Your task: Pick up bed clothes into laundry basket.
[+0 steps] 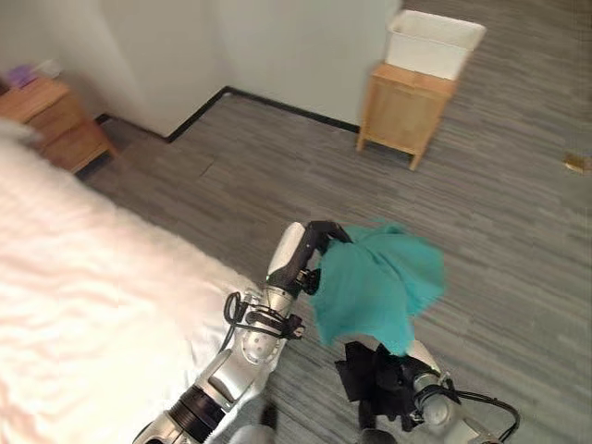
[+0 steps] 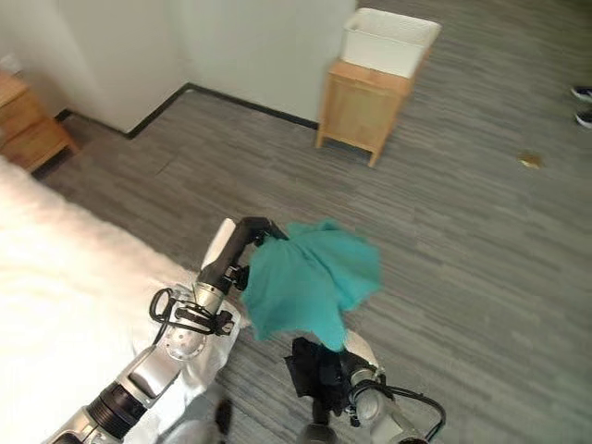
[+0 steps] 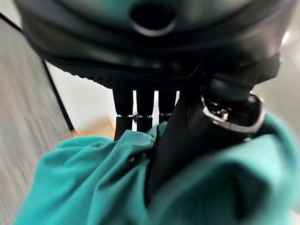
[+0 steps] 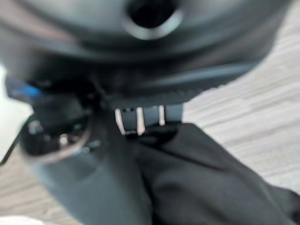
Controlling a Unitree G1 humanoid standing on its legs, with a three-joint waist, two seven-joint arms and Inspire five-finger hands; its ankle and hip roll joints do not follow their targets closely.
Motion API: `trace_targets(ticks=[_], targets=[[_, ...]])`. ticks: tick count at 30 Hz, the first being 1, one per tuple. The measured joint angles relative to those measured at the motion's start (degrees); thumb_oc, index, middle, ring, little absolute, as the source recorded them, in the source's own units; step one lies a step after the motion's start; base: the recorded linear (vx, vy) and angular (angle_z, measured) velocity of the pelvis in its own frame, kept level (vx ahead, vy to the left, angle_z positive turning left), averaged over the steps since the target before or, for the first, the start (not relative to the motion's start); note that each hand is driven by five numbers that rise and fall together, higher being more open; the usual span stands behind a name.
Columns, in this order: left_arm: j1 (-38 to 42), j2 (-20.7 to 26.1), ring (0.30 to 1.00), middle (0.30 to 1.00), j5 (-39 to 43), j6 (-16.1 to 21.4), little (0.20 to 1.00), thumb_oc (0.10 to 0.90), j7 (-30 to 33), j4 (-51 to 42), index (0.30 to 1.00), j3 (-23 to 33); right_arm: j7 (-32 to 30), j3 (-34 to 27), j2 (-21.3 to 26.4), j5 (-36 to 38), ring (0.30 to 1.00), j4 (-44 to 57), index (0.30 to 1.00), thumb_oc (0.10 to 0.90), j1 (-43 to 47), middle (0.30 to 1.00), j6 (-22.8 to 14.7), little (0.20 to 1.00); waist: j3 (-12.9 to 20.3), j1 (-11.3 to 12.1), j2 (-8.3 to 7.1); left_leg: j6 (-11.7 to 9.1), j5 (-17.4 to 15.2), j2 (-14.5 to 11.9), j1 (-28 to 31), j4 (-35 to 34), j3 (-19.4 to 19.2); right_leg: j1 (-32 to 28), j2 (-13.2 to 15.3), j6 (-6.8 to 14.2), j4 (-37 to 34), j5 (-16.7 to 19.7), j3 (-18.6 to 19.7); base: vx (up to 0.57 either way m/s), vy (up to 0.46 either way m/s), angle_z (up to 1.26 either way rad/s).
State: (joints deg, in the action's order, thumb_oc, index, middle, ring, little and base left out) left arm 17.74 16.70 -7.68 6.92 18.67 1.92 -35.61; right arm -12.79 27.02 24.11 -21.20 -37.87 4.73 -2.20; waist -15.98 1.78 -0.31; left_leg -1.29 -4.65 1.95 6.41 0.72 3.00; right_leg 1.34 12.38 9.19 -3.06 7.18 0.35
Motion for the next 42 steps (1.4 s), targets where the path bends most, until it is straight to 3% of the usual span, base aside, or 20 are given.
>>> trace_targets(ticks=[5, 7, 10, 14, 16, 18, 19, 20, 21, 23, 25, 26, 28, 30, 33, 35, 37, 39, 42], targets=[[5.6, -0.8, 0.300, 0.300, 2.1, -0.4, 0.300, 0.400, 0.7, 1.1, 0.300, -5.7, -0.1, 4.1, -5.4, -0.1, 0.300, -1.6, 0.300, 0.400, 1.4, 0.300, -0.3, 0.300, 0.7, -3.0, -2.09, 0.3, -0.4, -0.2, 0.9, -0.6, -5.1, 3.3, -1.2, -0.4, 2.1, 0.5, -1.2, -0.04, -0.012, -0.59], [7.1, -1.3, 0.300, 0.300, 2.8, -0.5, 0.300, 0.400, 1.1, 2.8, 0.300, -6.3, -0.1, 4.5, -6.1, -0.1, 0.300, -1.5, 0.300, 0.400, 1.4, 0.300, -0.6, 0.300, 0.7, -3.2, -2.13, 0.2, -0.5, -1.2, 1.3, -1.0, -6.6, 5.0, -2.5, -0.8, 3.8, 0.8, -2.2, -0.04, -0.021, -0.56], [7.3, -2.3, 0.300, 0.300, 3.1, -0.6, 0.300, 0.400, 1.1, 7.0, 0.300, -6.5, -0.3, 3.3, -5.9, 0.0, 0.300, -1.6, 0.300, 0.400, 1.0, 0.300, -0.6, 0.300, 0.6, -5.5, -2.21, -0.1, -1.5, -3.1, 1.6, -1.1, -7.4, 7.3, -4.2, -1.1, 8.0, 1.4, -5.2, -0.06, -0.020, -0.33], [4.2, -0.9, 0.300, 0.300, 3.1, -1.5, 0.300, 0.400, 1.2, 11.7, 0.300, -5.9, -2.7, -0.8, -5.1, 0.0, 0.300, -1.7, 0.300, 0.400, 0.4, 0.300, -0.4, 0.300, 0.0, -6.0, -1.65, 0.3, -1.6, -5.3, 1.3, -0.7, -10.4, 11.4, -4.9, 3.7, 11.7, 3.3, -6.6, -0.11, -0.010, -0.38], [-1.1, -0.6, 0.300, 0.300, 3.1, -1.7, 0.300, 0.400, 1.1, 11.4, 0.300, -3.5, -3.0, -1.5, -3.6, 0.0, 0.300, -1.7, 0.300, 0.400, -0.6, 0.300, 0.3, 0.300, -1.5, -5.5, 1.02, 0.0, -1.1, -6.7, 2.4, -1.1, -10.2, 11.6, -3.5, 1.7, 21.7, -5.4, -10.2, -0.04, -0.249, 0.03], [-7.1, 1.2, 0.300, 0.300, 3.2, -1.8, 0.300, 0.400, 0.9, 11.3, 0.300, 0.9, -2.9, -1.8, -4.4, 0.0, 0.300, -1.6, 0.300, 0.400, -1.3, 0.300, 0.7, 0.300, -1.5, -3.3, 1.24, -0.5, -1.1, -6.5, 3.1, -1.1, -10.4, 9.4, -0.9, -0.5, 24.2, -9.3, -10.8, -0.06, -0.281, -0.08], [-9.5, 2.3, 0.300, 0.300, 3.4, -2.3, 0.300, 0.400, 0.9, 11.4, 0.300, 3.6, -2.8, -2.1, -4.7, 0.0, 0.300, -1.0, 0.300, 0.400, -1.7, 0.300, 0.7, 0.300, -1.3, -2.1, 0.98, -1.0, -1.1, -6.2, 3.1, -1.0, -10.3, 6.6, -1.3, -1.9, 19.7, -11.5, -10.3, -0.05, -0.222, -0.14], [-11.9, 2.0, 0.300, 0.300, 4.0, -3.3, 0.300, 0.400, 1.0, 12.6, 0.300, 7.6, -2.6, -2.5, -4.0, 0.0, 0.300, 0.1, 0.300, 0.400, -1.3, 0.300, 0.9, 0.300, -1.8, -0.9, 3.44, -1.6, -0.5, -7.2, 2.6, -0.5, -9.6, 4.8, -3.6, -3.8, 15.5, -9.6, -10.1, -0.04, -0.230, -0.29], [-14.0, 2.7, 0.300, 0.300, 4.7, -3.7, 0.300, 0.400, 1.2, 13.0, 0.300, 10.7, -2.4, -2.3, -3.7, 0.0, 0.300, 0.8, 0.300, 0.400, -0.9, 0.300, 1.2, 0.300, -1.8, 0.3, 3.89, -1.7, 0.2, -7.9, 1.8, 1.7, -9.6, 3.8, -4.7, -4.8, 12.4, -8.0, -9.7, -0.05, -0.252, -0.53], [-17.7, 3.4, 0.300, 0.300, 6.1, -4.1, 0.300, 0.400, 2.0, 13.0, 0.300, 15.6, -2.4, -1.7, -3.2, -0.1, 0.300, 2.7, 0.300, 0.400, 0.0, 0.300, 1.4, 0.300, -2.0, 3.0, 2.45, -1.6, -0.8, -8.0, -1.5, 8.2, -8.1, 2.0, -4.7, -6.4, 9.4, -6.8, -7.3, -0.07, -0.262, -0.58], [-18.3, 3.2, 0.300, 0.300, 6.5, -4.1, 0.300, 0.400, 2.3, 12.7, 0.300, 16.4, -2.4, -1.8, -1.0, -0.2, 0.300, 5.1, 0.300, 0.400, 0.0, 0.300, 1.4, 0.300, -1.2, 3.2, 3.74, -1.4, 1.3, -8.8, -1.1, 1.5, -7.1, 0.3, -6.4, -6.6, 7.4, -6.6, -7.9, -0.09, -0.205, -0.08], [-18.6, 3.2, 0.300, 0.300, 6.4, -4.2, 0.300, 0.400, 2.3, 12.2, 0.300, 16.6, -2.4, -1.7, 0.4, -0.7, 0.300, 5.2, 0.300, 0.400, 1.1, 0.300, 1.5, 0.300, -0.4, 3.8, 4.87, -2.6, 3.1, -10.6, -0.5, 0.5, -7.7, -0.7, -8.1, -6.6, 6.2, -6.5, -7.8, -0.04, -0.195, -0.11], [-18.5, 3.2, 0.300, 0.300, 6.4, -4.1, 0.300, 0.400, 2.4, 11.2, 0.300, 16.7, -2.4, -1.7, 0.6, -1.0, 0.300, 6.2, 0.300, 0.400, 1.4, 0.300, 1.5, 0.300, 0.1, 3.9, 3.75, -3.1, 3.4, -10.4, -0.1, 1.2, -7.3, -2.8, -8.2, -6.4, 3.4, -5.5, -8.1, -0.07, -0.183, -0.09], [-17.5, 2.4, 0.300, 0.300, 6.1, -4.2, 0.300, 0.400, 2.4, 10.6, 0.300, 16.4, -2.5, -2.2, 1.1, -1.0, 0.300, 9.5, 0.300, 0.400, 0.6, 0.300, 1.4, 0.300, 0.1, 3.4, 3.30, -3.3, 3.5, -9.9, -0.1, 3.4, -7.3, -6.5, -8.0, -6.1, -1.5, -3.4, -8.7, -0.10, -0.169, 0.11], [-15.6, 1.4, 0.300, 0.300, 5.1, -4.2, 0.300, 0.400, 2.9, 10.6, 0.300, 16.2, -2.6, -2.0, 1.3, -1.0, 0.300, 12.0, 0.300, 0.400, 0.5, 0.300, 1.2, 0.300, 0.3, 2.0, 3.62, -4.0, 3.5, -9.2, -1.3, 8.0, -9.7, -8.9, -7.2, -6.4, -2.2, -3.4, -10.5, 0.02, -0.168, 0.24], [-13.4, 1.3, 0.300, 0.300, 3.9, -4.2, 0.300, 0.400, 3.2, 10.5, 0.300, 16.2, 0.2, -6.4, 5.5, 2.6, 0.300, 20.2, 0.300, 0.400, -2.2, 0.300, 0.2, 0.300, 0.5, 1.4, 4.30, -4.8, 4.0, -9.1, -3.4, 10.7, -10.4, -8.8, -6.9, -6.5, -2.2, -3.4, -10.6, 0.09, -0.119, 0.13], [-12.0, 2.3, 0.300, 0.300, 2.1, -4.3, 0.300, 0.400, 3.2, 11.0, 0.300, 16.5, 0.6, -9.5, 9.4, 5.5, 0.300, 25.4, 0.300, 0.400, -1.8, 0.300, -0.2, 0.300, 1.2, -1.0, 5.58, -4.8, 4.2, -9.8, -2.0, 7.9, -11.4, -8.8, -7.7, -6.6, -2.2, -3.5, -10.9, 0.11, -0.108, 0.15], [-11.0, 2.9, 0.300, 0.300, 0.8, -4.3, 0.300, 0.400, 3.3, 11.3, 0.300, 16.3, 0.5, -11.6, 9.8, 6.9, 0.300, 26.0, 0.300, 0.400, -0.8, 0.300, -0.6, 0.300, 1.3, -1.5, 5.66, -4.8, 4.2, -10.1, -1.7, 7.9, -12.2, -8.9, -8.0, -6.6, -2.2, -3.4, -10.8, 0.06, -0.094, -0.09], [-7.6, 3.3, 0.300, 0.300, -3.2, -5.2, 0.300, 0.400, 3.3, 14.1, 0.300, 15.9, 0.0, -14.8, 11.3, 10.1, 0.300, 25.8, 0.300, 0.400, 1.1, 0.300, -0.7, 0.300, 1.0, -2.9, 4.30, -7.9, 6.3, -11.1, -5.8, 17.9, -11.7, -9.9, -7.5, -7.6, -2.1, -4.6, -10.7, 0.03, -0.178, -0.14]])
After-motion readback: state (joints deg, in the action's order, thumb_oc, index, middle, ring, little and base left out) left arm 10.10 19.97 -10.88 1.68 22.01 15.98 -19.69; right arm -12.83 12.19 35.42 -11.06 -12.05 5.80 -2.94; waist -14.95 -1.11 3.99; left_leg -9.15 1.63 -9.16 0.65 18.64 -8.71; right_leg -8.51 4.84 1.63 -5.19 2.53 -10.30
